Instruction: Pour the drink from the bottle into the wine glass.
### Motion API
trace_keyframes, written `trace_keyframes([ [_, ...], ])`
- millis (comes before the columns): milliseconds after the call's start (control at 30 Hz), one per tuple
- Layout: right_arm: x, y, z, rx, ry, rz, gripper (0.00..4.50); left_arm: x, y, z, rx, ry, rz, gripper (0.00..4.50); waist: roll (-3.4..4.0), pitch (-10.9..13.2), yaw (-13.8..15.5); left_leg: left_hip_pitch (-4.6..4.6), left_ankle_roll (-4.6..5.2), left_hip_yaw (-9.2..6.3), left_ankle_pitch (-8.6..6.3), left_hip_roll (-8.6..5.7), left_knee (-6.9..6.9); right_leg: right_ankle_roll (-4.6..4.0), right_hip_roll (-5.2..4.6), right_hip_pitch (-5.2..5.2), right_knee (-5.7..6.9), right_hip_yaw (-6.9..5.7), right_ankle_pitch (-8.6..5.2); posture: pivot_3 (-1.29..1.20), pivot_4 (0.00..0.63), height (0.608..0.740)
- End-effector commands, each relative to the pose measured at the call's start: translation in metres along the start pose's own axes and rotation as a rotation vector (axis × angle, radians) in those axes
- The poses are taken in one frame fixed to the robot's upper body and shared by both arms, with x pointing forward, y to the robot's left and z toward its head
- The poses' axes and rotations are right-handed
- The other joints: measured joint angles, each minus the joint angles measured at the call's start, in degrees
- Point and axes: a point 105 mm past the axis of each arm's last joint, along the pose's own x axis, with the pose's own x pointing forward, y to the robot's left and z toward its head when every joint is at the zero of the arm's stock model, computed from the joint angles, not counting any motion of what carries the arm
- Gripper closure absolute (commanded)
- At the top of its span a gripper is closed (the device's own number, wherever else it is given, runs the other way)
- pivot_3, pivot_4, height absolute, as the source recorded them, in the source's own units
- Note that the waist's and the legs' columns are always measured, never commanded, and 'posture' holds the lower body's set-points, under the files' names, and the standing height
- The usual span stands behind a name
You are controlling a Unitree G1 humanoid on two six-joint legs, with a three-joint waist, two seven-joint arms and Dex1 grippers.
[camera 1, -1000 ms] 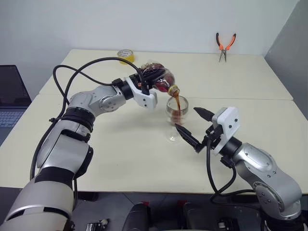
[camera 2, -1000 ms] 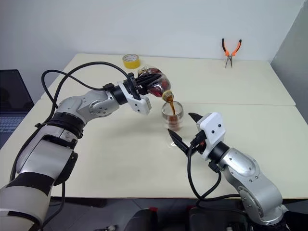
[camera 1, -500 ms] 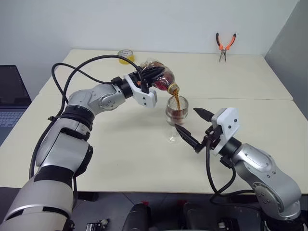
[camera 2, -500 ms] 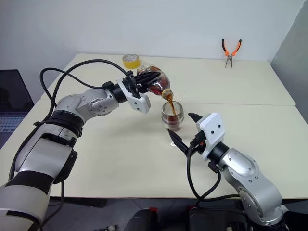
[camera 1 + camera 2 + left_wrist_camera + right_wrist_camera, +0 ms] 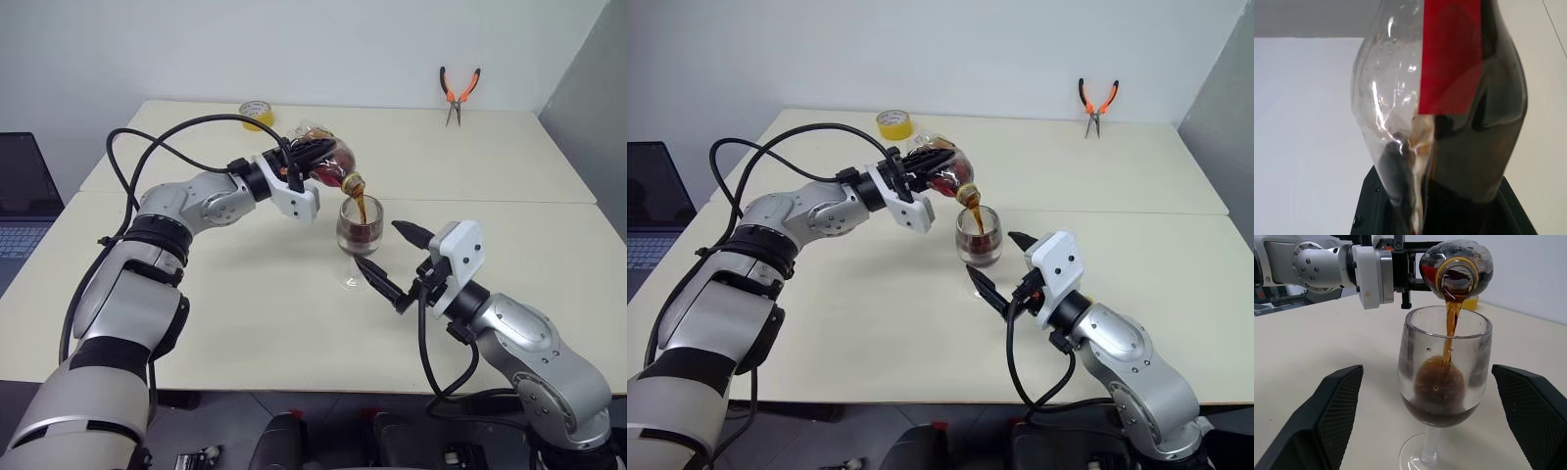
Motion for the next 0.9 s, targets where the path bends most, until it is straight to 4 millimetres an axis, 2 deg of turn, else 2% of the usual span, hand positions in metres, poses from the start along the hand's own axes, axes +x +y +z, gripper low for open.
trace_keyframes([
  [33, -0.0009, 0.0011, 0.0087, -0.02, -0.041, 0.0, 0.0, 0.0039, 0.0258, 0.0, 0.046, -0.02, 0.061, 3.74, 0.0, 0.0, 0.0, 0.0, 0.0, 0.0, 0.0, 0.0, 0.0, 0.0, 0.0, 0.0, 0.0, 0.0, 0.0, 0.0, 0.15, 0.74],
  [900, -0.001, 0.0025, 0.0072, -0.022, -0.041, 0.004, 0.0, 0.0044, 0.0229, 0.0015, -0.003, -0.024, 0.066, 3.74, 0.0, 0.0, 0.0, 0.0, 0.0, 0.0, 0.0, 0.0, 0.01, 0.0, 0.0, 0.0, 0.02, 0.0, 0.0, 0.0, 0.15, 0.74],
])
